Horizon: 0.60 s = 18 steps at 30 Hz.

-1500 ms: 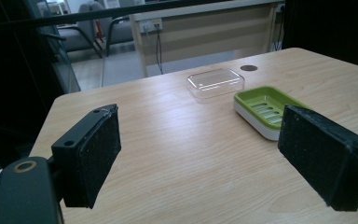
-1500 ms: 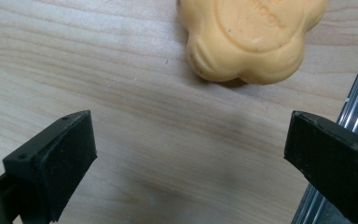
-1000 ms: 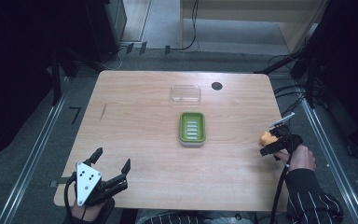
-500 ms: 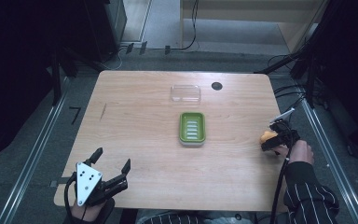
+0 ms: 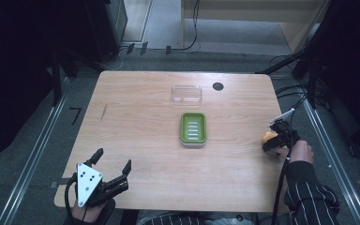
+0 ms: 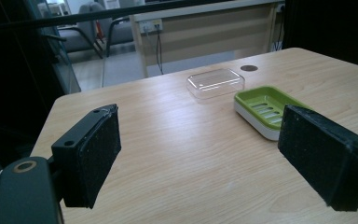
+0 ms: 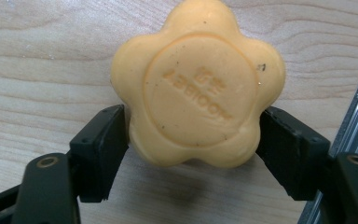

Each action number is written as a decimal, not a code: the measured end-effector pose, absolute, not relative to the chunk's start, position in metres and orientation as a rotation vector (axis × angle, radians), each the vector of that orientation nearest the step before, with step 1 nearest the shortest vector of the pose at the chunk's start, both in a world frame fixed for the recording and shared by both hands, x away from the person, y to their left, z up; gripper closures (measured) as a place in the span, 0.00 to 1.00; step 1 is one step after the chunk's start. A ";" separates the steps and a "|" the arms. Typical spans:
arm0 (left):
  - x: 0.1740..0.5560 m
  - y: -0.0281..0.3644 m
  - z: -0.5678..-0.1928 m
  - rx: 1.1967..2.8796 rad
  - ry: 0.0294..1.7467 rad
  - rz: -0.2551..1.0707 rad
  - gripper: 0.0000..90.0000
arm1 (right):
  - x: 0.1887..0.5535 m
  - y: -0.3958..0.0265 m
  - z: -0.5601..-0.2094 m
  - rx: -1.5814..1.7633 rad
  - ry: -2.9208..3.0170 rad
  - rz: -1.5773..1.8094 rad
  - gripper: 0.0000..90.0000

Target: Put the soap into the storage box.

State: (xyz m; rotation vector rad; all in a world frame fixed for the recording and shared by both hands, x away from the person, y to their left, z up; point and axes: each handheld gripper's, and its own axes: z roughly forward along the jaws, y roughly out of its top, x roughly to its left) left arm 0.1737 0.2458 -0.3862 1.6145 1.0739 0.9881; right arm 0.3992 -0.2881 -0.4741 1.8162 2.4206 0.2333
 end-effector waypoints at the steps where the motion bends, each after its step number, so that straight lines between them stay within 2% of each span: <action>1: 0.174 0.246 -0.386 1.614 1.074 0.989 0.15 | 0.399 -0.288 -0.474 1.818 2.419 0.237 0.34; 8: 0.174 0.246 -0.386 1.614 1.075 0.989 0.15 | 0.399 -0.288 -0.472 1.798 2.415 0.245 0.43; 18: 0.173 0.246 -0.386 1.610 1.076 0.989 0.15 | 0.397 -0.289 -0.472 1.830 2.390 0.263 0.45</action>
